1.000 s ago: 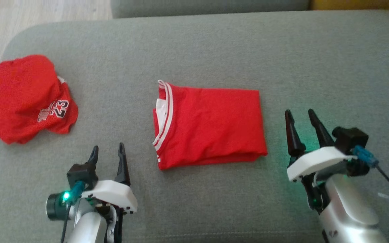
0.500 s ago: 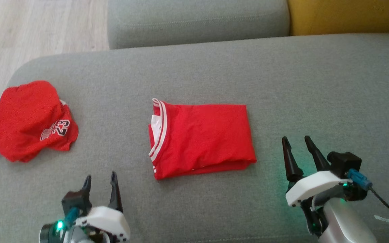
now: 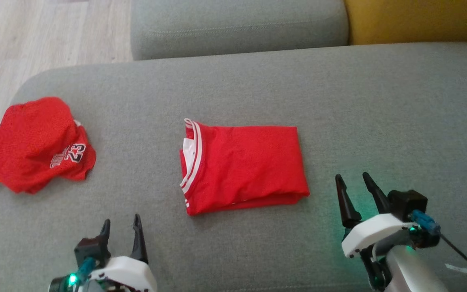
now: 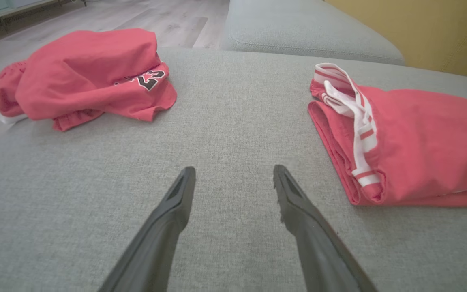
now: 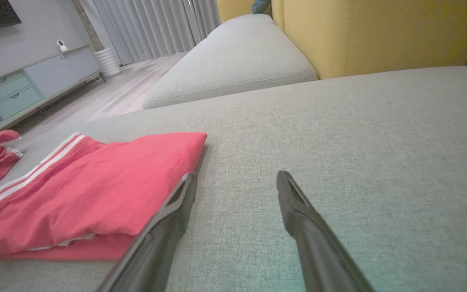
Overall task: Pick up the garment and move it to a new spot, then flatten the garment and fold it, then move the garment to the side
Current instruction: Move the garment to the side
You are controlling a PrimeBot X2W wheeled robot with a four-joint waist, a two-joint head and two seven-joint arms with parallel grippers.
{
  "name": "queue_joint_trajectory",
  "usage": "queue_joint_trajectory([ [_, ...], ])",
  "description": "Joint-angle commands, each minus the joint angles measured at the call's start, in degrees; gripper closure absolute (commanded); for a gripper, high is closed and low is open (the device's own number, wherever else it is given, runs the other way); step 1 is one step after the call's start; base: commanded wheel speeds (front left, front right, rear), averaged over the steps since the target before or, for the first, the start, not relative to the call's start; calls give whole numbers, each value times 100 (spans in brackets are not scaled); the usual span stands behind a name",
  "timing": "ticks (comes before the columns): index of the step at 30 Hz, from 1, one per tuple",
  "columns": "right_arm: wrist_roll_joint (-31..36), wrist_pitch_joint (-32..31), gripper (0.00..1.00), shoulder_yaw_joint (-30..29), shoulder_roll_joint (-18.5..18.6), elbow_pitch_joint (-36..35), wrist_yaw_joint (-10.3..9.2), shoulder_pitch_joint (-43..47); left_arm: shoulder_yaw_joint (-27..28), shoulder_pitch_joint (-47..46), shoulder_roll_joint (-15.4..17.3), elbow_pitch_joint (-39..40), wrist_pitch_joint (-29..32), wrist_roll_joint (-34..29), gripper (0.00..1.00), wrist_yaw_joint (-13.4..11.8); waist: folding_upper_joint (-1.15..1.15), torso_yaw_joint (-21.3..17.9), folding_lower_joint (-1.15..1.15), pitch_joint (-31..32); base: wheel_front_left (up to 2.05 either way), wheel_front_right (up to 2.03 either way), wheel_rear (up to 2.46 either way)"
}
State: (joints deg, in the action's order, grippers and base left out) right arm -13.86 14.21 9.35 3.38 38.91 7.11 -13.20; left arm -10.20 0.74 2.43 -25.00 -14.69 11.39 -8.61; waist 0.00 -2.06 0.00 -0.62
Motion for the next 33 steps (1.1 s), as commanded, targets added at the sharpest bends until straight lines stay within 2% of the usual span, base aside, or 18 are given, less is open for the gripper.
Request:
queue_joint_trajectory([
  [1,88,78,0,218,-50,-141,37,-205,91,-231,44,164,-30,31,0,-21,0,89,0,-142,0,0,0],
  [7,191,78,0,325,-50,-86,37,-502,-211,-434,44,189,-30,70,0,-34,0,368,0,-488,0,0,0],
  [12,-13,79,0,367,-50,159,37,-890,-383,-636,44,157,-30,21,0,-12,0,709,0,-731,0,0,0],
  [18,51,-110,1,357,-50,945,37,-1238,-440,-710,44,158,-30,40,0,-11,0,959,0,-847,0,0,0],
  [21,130,-179,13,340,-50,1309,37,-1287,-458,-694,44,175,-30,71,0,-28,0,989,0,-862,0,0,0],
  [22,141,-225,21,352,-50,1424,37,-1292,-463,-693,44,180,-30,80,0,-31,0,987,0,-868,0,0,0],
  [23,114,-243,52,361,-50,1504,37,-1297,-464,-691,44,187,-30,92,0,-36,0,978,0,-869,0,0,0],
  [24,143,-259,91,396,-50,1580,37,-1313,-467,-692,44,201,-30,107,0,-39,0,962,0,-873,0,0,0],
  [25,105,-257,100,430,-50,1623,37,-1329,-470,-696,44,215,-30,114,0,-41,0,938,0,-877,0,0,0],
  [30,110,-74,100,473,-50,1632,37,-1538,-443,-729,44,232,-30,97,0,-34,0,671,0,-853,0,0,0],
  [33,276,-3,100,435,-50,1577,37,-1700,-398,-761,44,241,-30,66,0,-20,0,321,0,-825,0,0,0],
])
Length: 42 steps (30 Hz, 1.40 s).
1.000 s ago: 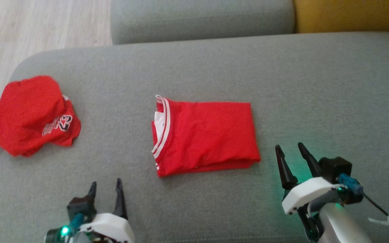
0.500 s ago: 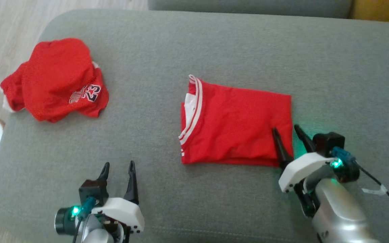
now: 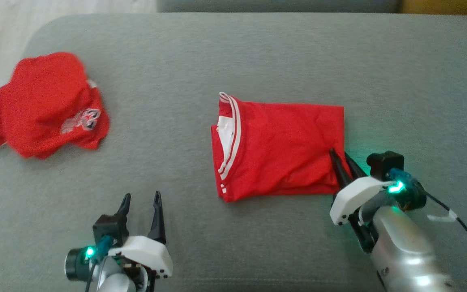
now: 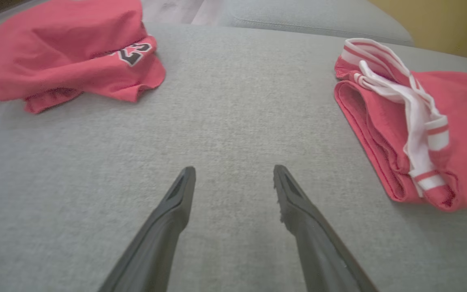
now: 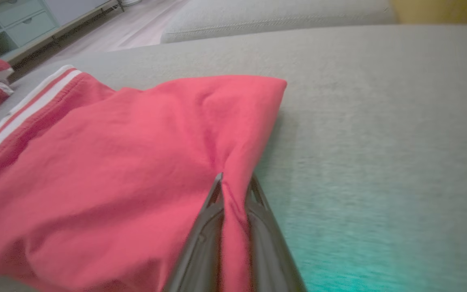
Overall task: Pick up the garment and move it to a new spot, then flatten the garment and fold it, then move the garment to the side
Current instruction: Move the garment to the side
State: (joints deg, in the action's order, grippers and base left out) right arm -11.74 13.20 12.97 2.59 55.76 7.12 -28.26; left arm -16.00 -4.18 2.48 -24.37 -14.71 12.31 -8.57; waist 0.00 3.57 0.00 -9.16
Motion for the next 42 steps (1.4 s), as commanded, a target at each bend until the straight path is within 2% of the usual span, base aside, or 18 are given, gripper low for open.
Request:
queue_joint_trajectory([
  [1,162,112,100,51,29,-128,36,-252,198,-285,40,186,-29,-33,0,-21,0,-383,0,32,0,0,0],
  [7,610,147,100,-161,30,-296,36,-502,235,-489,40,207,-29,-81,0,27,0,-1441,0,-11,0,0,0],
  [15,160,142,100,188,30,-633,36,-594,326,-822,40,134,-29,-318,0,136,0,-2827,0,-212,0,0,0],
  [16,160,142,100,188,30,-633,36,-594,326,-822,40,134,-29,-318,0,136,0,-2827,0,-212,0,0,0],
  [20,-62,148,100,400,30,-784,36,-584,414,-937,40,81,-29,-464,0,217,0,-3323,0,-324,0,0,0],
  [27,74,160,100,249,29,-856,36,-680,281,-1144,40,32,-29,-537,0,400,0,-3446,0,-549,0,0,0],
  [34,804,7,100,-176,68,-488,36,-1422,340,-1119,44,48,-29,-679,0,412,0,-3424,0,-721,0,0,0],
  [42,1744,-126,100,-1126,914,196,36,-2306,430,-1120,58,151,-29,-835,0,473,0,-2921,0,-897,0,0,0],
])
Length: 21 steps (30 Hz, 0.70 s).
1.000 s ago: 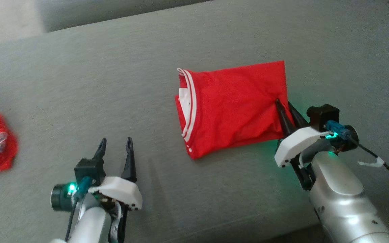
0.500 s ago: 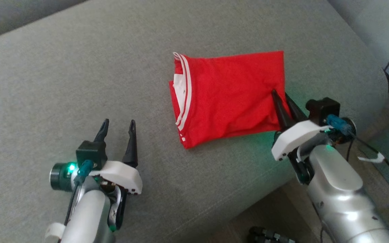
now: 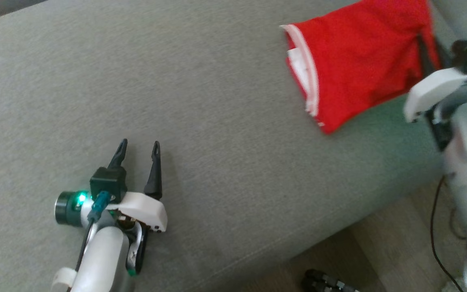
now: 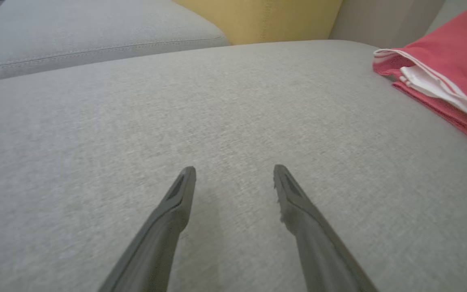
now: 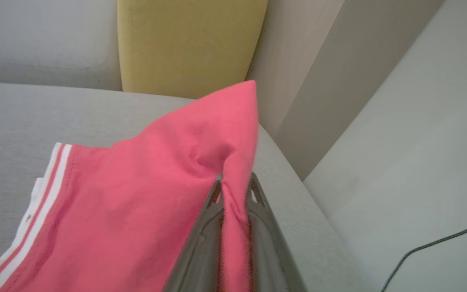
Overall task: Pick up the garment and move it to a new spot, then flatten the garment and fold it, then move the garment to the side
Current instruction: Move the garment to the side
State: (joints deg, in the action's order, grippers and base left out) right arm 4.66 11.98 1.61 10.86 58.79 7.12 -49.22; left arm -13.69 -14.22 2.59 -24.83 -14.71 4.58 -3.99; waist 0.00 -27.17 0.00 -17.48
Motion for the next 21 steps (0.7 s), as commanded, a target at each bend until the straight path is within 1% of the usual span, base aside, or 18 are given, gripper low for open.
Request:
queue_joint_trajectory([
  [1,220,-19,100,-89,206,-45,36,-282,210,-113,47,204,-29,-68,0,21,0,204,0,-82,0,0,0],
  [3,399,-22,100,-298,380,47,36,-410,222,-95,45,218,-29,-80,0,30,0,279,0,-100,0,0,0],
  [5,549,-5,100,-469,478,101,36,-528,245,-71,44,226,-29,-86,0,32,0,318,0,-121,0,0,0],
  [7,604,-9,100,-588,452,196,36,-605,270,-43,43,227,-29,-94,0,32,0,333,0,-130,0,0,0],
  [9,818,108,100,-613,453,161,36,-730,298,-20,42,233,-29,-107,0,32,0,336,0,-158,0,0,0],
  [12,957,176,100,-726,436,166,36,-788,319,-33,41,225,-29,-124,0,33,0,334,0,-182,0,0,0],
  [13,992,191,86,-766,430,179,36,-798,319,-46,40,217,-29,-130,0,37,0,343,0,-190,0,0,0],
  [14,1022,209,62,-796,423,180,36,-807,319,-59,40,209,-29,-135,0,42,0,353,0,-195,0,0,0],
  [16,1085,248,0,-833,413,146,36,-812,335,-82,39,200,-29,-133,0,41,0,372,0,-200,0,0,0],
  [21,1189,292,0,-869,346,-37,36,-816,392,-72,37,210,-29,-124,0,31,0,417,0,-202,0,0,0],
])
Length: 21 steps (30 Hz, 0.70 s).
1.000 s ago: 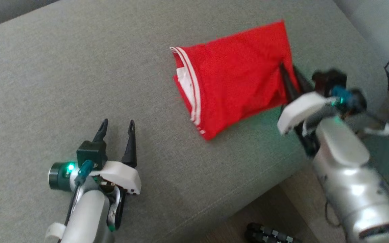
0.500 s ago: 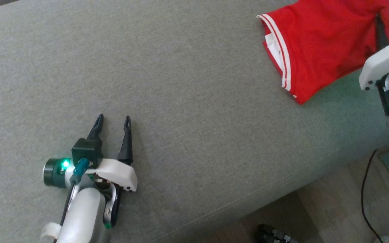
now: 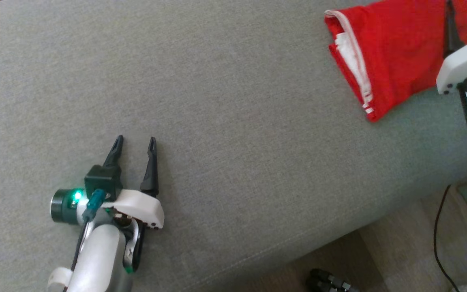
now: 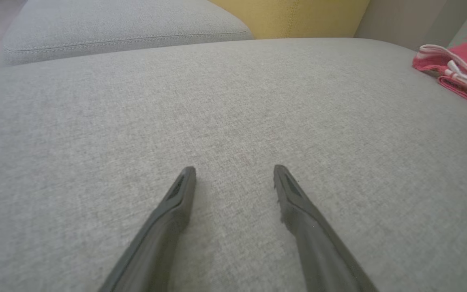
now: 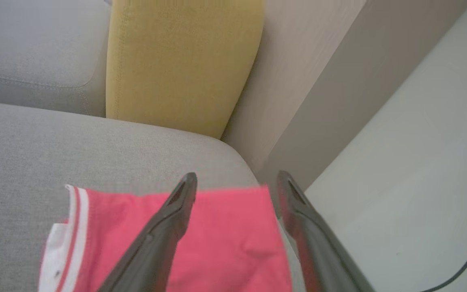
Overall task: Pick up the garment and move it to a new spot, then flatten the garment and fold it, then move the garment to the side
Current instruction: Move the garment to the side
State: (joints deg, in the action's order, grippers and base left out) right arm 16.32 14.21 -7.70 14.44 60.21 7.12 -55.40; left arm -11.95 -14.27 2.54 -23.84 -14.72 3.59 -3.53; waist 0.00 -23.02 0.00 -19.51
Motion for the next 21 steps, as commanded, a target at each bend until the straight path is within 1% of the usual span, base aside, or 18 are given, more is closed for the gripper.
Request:
queue_joint_trajectory([
  [1,39,72,0,65,-41,-254,36,-197,234,-57,41,117,-28,-20,0,-22,0,13,0,4,0,0,0],
  [5,-45,76,0,108,-254,-772,36,-104,289,-18,40,136,-28,9,0,-44,0,77,0,58,0,0,0],
  [8,-260,77,0,212,-493,-1197,36,92,332,22,38,163,-28,49,0,-103,0,173,0,154,0,0,0],
  [13,-675,78,0,637,-805,-1857,36,760,369,117,35,202,-28,197,0,-239,0,414,0,424,0,0,0],
  [17,-997,78,0,863,-978,-2145,36,1394,383,230,35,243,-28,350,0,-366,0,698,0,683,0,0,0],
  [21,-1260,78,0,1040,-1100,-2237,36,1997,390,370,34,272,-28,465,0,-474,0,1022,0,933,0,0,0],
])
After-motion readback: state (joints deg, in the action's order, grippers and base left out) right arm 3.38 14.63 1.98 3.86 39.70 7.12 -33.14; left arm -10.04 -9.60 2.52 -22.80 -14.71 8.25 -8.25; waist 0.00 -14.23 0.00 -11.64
